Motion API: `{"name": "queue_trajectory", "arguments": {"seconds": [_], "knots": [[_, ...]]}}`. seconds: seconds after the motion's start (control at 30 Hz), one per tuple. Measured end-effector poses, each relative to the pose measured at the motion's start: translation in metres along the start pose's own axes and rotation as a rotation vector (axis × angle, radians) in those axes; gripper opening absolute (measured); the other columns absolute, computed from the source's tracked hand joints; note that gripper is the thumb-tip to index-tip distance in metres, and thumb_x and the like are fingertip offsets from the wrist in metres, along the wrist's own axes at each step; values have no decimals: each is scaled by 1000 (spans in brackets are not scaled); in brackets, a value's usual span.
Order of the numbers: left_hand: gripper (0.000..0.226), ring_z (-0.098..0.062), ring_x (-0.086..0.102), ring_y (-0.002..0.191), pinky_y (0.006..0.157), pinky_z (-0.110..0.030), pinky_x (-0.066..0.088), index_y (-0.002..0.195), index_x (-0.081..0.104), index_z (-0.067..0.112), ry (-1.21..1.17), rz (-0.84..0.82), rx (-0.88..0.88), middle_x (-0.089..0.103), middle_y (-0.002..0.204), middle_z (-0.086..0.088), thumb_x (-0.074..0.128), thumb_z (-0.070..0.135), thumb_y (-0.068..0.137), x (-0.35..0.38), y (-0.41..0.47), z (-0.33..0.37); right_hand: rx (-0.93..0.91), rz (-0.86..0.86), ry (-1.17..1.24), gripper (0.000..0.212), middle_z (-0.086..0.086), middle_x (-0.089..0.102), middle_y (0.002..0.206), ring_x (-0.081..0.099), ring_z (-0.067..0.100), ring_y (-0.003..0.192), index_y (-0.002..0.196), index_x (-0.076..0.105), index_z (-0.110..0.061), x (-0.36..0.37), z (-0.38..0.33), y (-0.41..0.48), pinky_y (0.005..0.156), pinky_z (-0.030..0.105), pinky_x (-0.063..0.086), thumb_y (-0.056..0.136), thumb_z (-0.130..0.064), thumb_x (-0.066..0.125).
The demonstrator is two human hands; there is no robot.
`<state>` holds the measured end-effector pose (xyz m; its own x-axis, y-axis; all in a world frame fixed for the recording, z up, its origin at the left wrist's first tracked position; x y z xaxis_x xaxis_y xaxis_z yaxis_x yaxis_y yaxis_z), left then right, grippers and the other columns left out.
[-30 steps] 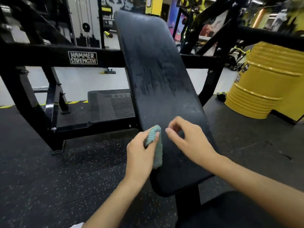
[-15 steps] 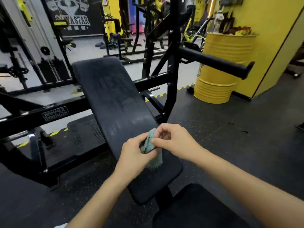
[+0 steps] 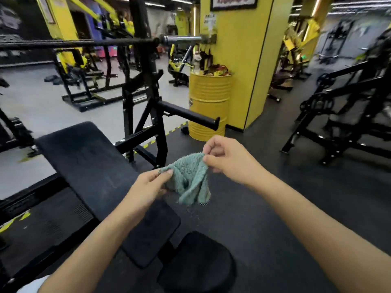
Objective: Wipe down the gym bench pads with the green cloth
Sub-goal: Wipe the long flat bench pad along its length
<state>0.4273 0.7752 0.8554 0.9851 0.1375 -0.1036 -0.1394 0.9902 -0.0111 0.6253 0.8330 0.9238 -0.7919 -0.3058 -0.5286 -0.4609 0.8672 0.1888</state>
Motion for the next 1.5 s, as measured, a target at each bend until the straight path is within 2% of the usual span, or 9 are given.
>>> {"name": "queue_trajectory", "arguments": {"seconds": [0.17,0.53,0.77,0.9,1.0,1.13,1.27,1.37,1.5], "knots": [[26,-32,69,92,85,-46,52,84,74,12,-5,-80,30,75,94,-15,55,21,99,62,-17,38,74,204,-135,9,-1,70,82,62,12,69,87,62,-19,-73,-11,-81,63,27,47,89,-10,62],[11,-14,68,68,57,-20,53,90,69,-4,-77,-581,155,72,82,-13,68,6,85,238,-45,124,228,576,-191,22,-3,71,91,66,13,88,84,64,-23,-225,19,-239,88,35,53,89,-2,60],[4,-14,66,71,60,-20,52,90,66,3,-51,-776,134,71,83,-9,68,5,87,386,-74,149,264,766,-287,21,-6,68,82,56,30,75,86,66,-25,-314,45,-332,74,36,49,91,-6,59],[9,-19,59,76,63,-27,45,84,62,9,-5,-868,135,64,81,-7,63,1,89,464,-82,154,238,840,-420,21,-8,66,79,47,10,59,85,66,-27,-369,53,-373,59,17,41,91,-8,59],[18,-12,54,66,54,-21,46,75,52,9,-21,-975,120,53,72,-4,62,-5,79,519,-87,158,228,855,-431,23,-3,66,84,55,23,67,88,65,-26,-411,63,-397,64,23,46,92,-5,57],[27,-10,48,64,57,-20,38,69,47,15,-12,-1078,116,49,71,-2,69,17,53,588,-92,168,236,809,-470,28,-8,67,92,62,24,82,90,64,-28,-463,81,-417,78,31,50,90,-1,57],[41,-9,60,76,74,-25,44,81,64,20,82,-1111,160,65,81,5,78,51,58,654,-81,173,265,762,-437,32,-9,71,90,66,14,88,90,64,-25,-509,106,-425,85,32,52,89,5,53],[50,-5,63,83,83,-26,44,102,73,37,247,-1109,352,71,84,7,72,67,61,696,-65,177,281,756,-445,34,-9,72,88,66,14,85,90,65,-24,-541,135,-424,79,29,51,88,7,49],[41,-15,66,77,74,-33,49,89,77,34,308,-1109,456,74,87,-2,79,65,63,751,-33,183,342,758,-487,31,-6,72,85,58,9,68,87,69,-25,-588,178,-413,64,21,46,88,2,53]]}}
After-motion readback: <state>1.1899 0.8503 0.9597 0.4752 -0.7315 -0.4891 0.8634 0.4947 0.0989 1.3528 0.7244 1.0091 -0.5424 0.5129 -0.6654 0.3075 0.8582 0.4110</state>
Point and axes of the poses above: each hand's wrist, its own y-axis towards the middle knuckle, its own x-axis out of the palm, z = x × y, the point moved 1 cm from there along y, towards the middle knuckle
